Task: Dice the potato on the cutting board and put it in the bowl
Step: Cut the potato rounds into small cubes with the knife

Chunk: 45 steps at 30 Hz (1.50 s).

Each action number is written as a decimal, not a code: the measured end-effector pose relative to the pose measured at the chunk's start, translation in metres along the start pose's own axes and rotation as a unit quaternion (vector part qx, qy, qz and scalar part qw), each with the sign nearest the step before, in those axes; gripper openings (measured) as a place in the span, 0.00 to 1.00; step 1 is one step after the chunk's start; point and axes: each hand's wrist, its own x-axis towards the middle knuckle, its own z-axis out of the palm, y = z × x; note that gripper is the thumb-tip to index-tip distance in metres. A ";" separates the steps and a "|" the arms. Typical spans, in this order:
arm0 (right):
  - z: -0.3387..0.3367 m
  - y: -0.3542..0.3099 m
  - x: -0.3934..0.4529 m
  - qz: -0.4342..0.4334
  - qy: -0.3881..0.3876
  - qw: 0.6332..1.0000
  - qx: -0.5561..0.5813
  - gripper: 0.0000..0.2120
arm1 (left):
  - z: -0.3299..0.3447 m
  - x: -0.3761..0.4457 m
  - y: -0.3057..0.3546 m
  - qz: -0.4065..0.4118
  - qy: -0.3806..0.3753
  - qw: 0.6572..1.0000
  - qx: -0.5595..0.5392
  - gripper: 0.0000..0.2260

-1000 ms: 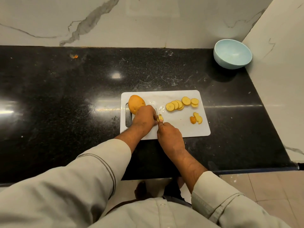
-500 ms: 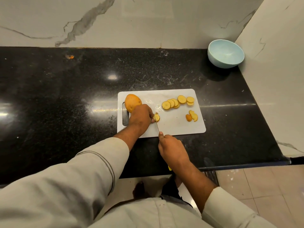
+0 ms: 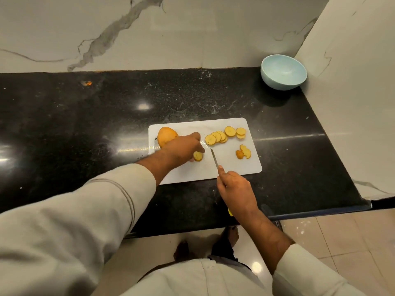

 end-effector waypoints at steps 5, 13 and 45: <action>-0.001 0.002 0.008 -0.004 0.008 1.000 -0.005 0.21 | -0.012 0.007 0.003 0.039 -0.042 0.998 0.025 0.16; 0.008 0.001 0.014 0.006 -0.039 0.999 -0.035 0.22 | 0.018 0.002 0.016 -0.119 0.097 0.981 -0.122 0.12; 0.034 -0.019 0.041 -0.016 -0.068 0.992 -0.107 0.18 | 0.026 -0.002 0.028 -0.186 0.128 0.958 -0.175 0.07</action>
